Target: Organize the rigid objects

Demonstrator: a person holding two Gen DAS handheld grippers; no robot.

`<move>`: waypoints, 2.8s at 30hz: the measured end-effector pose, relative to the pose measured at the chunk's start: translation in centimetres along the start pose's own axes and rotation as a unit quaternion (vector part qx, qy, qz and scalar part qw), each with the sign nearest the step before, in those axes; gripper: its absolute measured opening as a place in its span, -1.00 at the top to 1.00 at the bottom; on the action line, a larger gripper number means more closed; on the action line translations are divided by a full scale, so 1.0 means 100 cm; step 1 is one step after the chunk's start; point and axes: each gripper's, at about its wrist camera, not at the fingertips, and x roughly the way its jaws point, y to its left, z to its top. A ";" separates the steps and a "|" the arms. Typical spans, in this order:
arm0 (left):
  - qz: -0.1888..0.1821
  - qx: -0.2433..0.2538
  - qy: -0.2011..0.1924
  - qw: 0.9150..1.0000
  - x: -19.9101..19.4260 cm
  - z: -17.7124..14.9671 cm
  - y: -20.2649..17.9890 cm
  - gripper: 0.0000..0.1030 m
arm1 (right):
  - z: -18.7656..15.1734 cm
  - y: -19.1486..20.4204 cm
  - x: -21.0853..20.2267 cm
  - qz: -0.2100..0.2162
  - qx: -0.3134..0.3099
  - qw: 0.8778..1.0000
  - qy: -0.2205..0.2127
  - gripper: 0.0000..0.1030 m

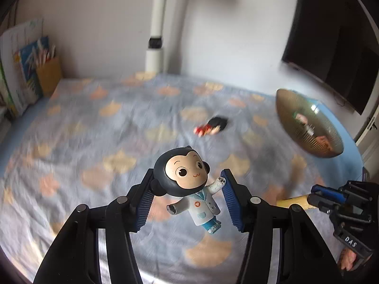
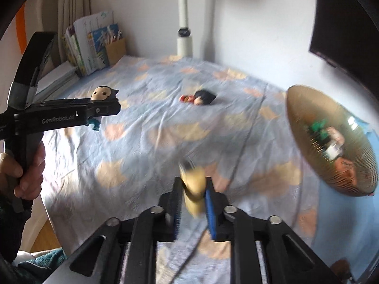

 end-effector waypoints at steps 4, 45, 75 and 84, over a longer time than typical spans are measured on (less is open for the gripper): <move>-0.003 0.019 -0.014 1.000 -0.003 0.019 -0.016 -0.02 | 0.013 -0.015 -0.017 -0.017 -0.005 1.000 -0.016 0.77; -0.036 0.017 0.090 0.995 0.064 -0.010 -0.018 -0.02 | 0.012 -0.096 0.077 -0.017 0.032 0.994 0.102 -0.27; -0.045 0.091 0.035 0.994 0.041 0.035 -0.077 -0.02 | 0.023 -0.075 -0.011 -0.041 0.072 0.997 0.010 0.55; -0.134 0.133 -0.001 0.982 0.075 0.107 -0.191 -0.02 | 0.066 -0.192 -0.070 -0.170 0.152 0.973 -0.034 0.55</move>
